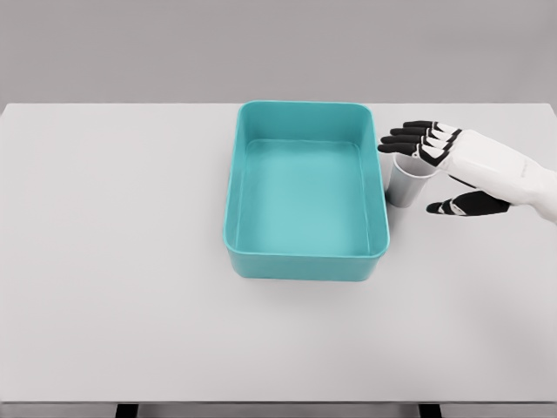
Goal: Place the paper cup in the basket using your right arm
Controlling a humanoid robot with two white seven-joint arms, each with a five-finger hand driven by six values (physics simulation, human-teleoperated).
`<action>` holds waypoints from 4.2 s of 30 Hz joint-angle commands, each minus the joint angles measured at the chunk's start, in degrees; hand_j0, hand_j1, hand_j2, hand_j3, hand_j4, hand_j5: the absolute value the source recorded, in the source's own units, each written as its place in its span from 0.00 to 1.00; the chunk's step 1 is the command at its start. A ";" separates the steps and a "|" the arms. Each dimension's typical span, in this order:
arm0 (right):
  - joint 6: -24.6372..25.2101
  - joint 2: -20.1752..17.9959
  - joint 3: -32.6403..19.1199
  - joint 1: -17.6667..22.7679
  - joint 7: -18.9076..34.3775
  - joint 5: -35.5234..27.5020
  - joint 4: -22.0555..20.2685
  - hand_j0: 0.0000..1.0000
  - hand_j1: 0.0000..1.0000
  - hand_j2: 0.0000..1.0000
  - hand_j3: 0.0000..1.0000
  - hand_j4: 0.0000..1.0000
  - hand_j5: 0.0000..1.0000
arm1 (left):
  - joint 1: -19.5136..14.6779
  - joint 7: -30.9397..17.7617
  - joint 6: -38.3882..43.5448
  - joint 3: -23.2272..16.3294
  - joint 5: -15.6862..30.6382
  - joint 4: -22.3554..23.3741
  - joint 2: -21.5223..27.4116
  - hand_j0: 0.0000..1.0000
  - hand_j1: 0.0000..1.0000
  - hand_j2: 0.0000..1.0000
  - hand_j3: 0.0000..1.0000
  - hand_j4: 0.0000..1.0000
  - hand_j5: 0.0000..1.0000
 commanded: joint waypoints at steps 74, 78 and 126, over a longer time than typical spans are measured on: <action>21.04 31.87 -12.76 -1.58 15.72 -30.66 40.51 1.00 1.00 1.00 1.00 1.00 1.00 | 0.00 -0.01 0.00 -0.02 0.01 0.00 0.00 1.00 1.00 1.00 1.00 1.00 1.00; 21.04 31.87 -12.67 -1.58 15.72 -30.57 40.86 1.00 1.00 1.00 1.00 1.00 1.00 | 0.09 -0.01 0.09 -0.02 0.01 0.00 0.00 1.00 1.00 1.00 1.00 1.00 1.00; 21.13 34.07 -12.15 -4.04 15.72 -28.90 43.67 0.64 0.64 0.64 0.64 0.64 0.64 | 0.09 -0.01 0.00 -0.02 0.01 0.00 0.00 1.00 1.00 1.00 1.00 1.00 1.00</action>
